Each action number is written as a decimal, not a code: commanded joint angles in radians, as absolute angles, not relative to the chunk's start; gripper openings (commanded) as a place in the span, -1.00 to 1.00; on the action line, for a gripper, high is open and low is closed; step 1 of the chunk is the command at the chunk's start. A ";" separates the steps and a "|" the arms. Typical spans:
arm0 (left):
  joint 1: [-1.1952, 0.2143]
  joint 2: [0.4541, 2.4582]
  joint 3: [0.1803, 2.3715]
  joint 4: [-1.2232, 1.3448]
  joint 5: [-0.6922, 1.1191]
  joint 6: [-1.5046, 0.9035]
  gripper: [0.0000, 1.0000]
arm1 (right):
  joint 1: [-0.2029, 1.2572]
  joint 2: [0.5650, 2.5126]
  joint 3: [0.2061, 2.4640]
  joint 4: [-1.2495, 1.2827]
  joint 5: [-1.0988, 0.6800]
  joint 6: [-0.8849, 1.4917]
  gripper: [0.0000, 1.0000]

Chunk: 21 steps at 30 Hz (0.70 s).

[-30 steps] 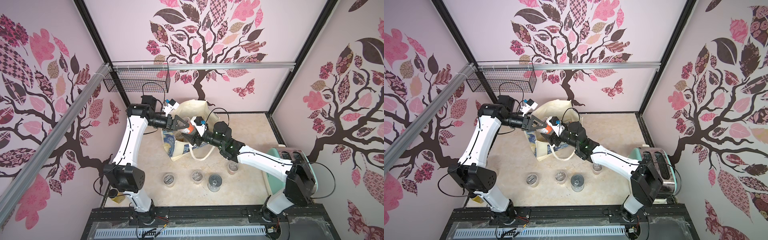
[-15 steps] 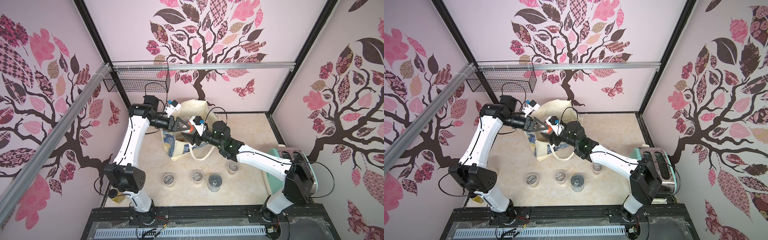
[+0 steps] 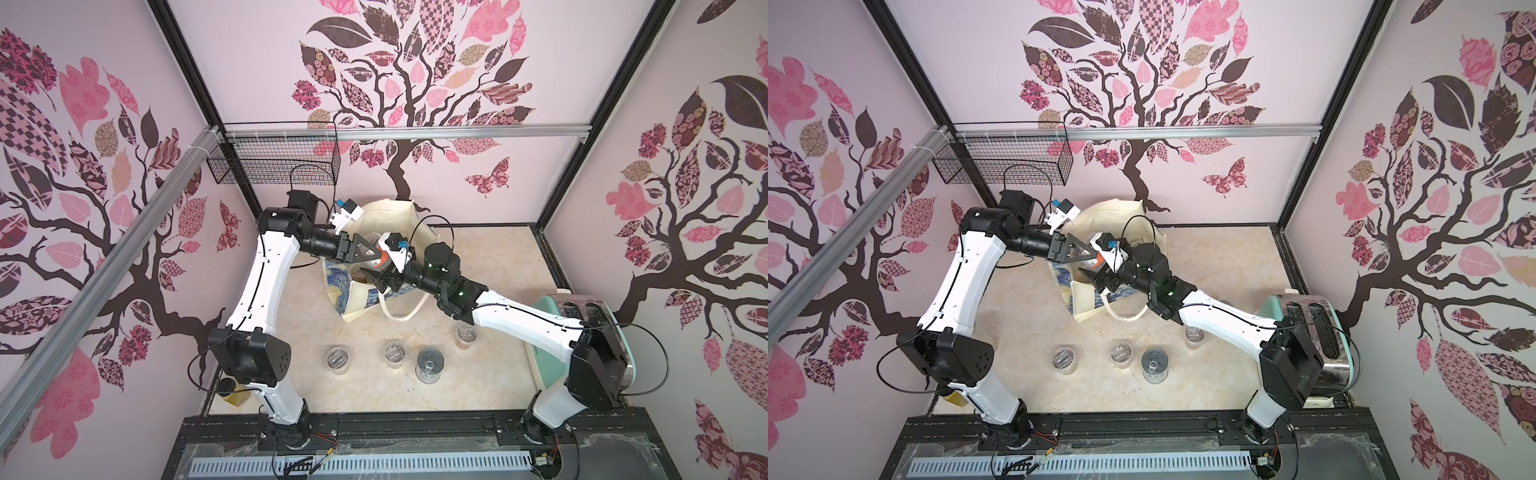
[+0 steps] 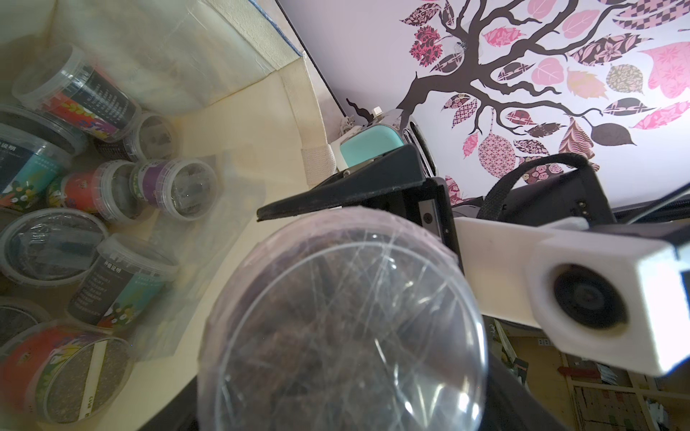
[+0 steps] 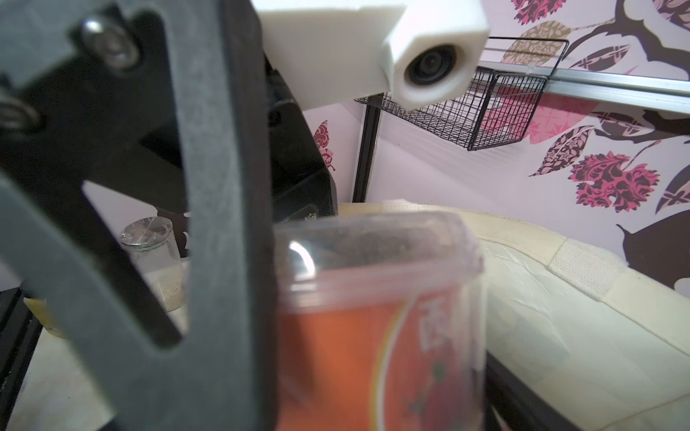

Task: Take out the seed jars from the canvas bag
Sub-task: Place the seed jar at the center of the board.

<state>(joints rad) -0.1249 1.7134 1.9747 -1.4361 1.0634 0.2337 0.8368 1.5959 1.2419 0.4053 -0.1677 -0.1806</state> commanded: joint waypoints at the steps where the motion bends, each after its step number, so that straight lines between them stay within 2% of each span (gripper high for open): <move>1: -0.116 1.667 1.982 -1.417 1.030 0.251 -0.07 | 0.844 1.564 1.223 0.449 -0.167 -0.180 0.94; 13: 0.001 1.519 1.975 -1.454 0.809 0.336 -0.09 | 0.845 1.413 1.118 0.481 -0.133 -0.165 0.99; 16: 0.010 1.472 1.949 -1.471 0.684 0.374 -0.08 | 0.843 1.383 1.093 0.482 -0.059 -0.153 0.99; 21: 0.013 1.375 1.775 -1.451 0.447 0.418 -0.05 | 0.843 1.361 1.101 0.443 0.036 -0.140 0.99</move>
<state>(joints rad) 0.0090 1.4082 1.8450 -1.4494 0.6262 0.3679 0.8368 1.3949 1.0866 0.4591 -0.0422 -0.1566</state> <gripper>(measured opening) 0.764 0.995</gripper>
